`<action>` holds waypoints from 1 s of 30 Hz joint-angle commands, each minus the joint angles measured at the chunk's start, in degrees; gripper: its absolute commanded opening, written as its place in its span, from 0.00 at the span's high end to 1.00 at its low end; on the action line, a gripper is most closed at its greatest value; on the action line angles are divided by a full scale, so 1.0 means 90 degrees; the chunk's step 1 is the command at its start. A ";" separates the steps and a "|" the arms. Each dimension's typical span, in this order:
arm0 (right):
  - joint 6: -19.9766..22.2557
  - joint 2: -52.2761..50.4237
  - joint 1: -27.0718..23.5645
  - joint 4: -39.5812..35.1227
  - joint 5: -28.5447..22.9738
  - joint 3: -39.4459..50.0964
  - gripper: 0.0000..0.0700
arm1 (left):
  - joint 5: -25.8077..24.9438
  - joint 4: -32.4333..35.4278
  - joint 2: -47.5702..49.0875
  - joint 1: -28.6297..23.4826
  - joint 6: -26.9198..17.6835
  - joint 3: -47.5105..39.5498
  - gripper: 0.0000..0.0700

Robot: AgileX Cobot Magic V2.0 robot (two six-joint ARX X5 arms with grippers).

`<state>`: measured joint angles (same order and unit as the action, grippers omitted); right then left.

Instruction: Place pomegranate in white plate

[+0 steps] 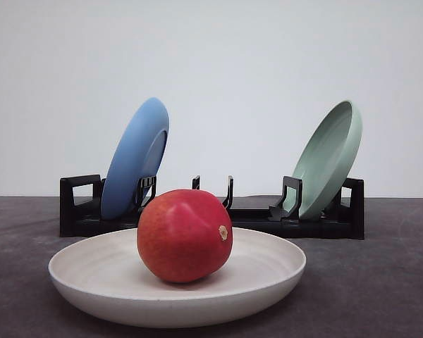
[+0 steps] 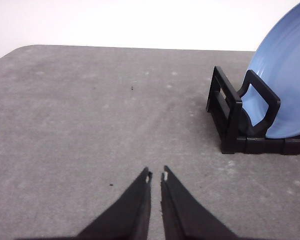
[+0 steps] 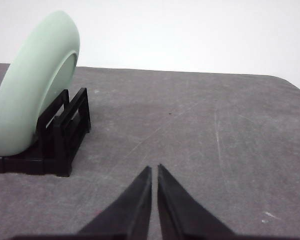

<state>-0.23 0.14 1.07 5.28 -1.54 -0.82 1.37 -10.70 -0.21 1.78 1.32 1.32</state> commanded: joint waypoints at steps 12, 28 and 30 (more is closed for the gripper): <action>-0.0017 0.0007 0.0004 -0.0068 -0.0002 0.0022 0.98 | 0.0022 -0.0002 0.0005 0.0012 0.0053 -0.0070 0.98; -0.0017 0.0007 0.0004 -0.0068 -0.0002 0.0022 0.98 | 0.0022 -0.0002 0.0005 0.0012 0.0053 -0.0070 0.98; -0.0017 0.0007 0.0004 -0.0068 -0.0002 0.0022 0.98 | 0.0024 -0.0002 0.0005 0.0012 0.0053 -0.0070 0.98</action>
<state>-0.22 0.14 1.06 5.28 -1.54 -0.84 1.37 -10.70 -0.21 1.78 1.32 1.32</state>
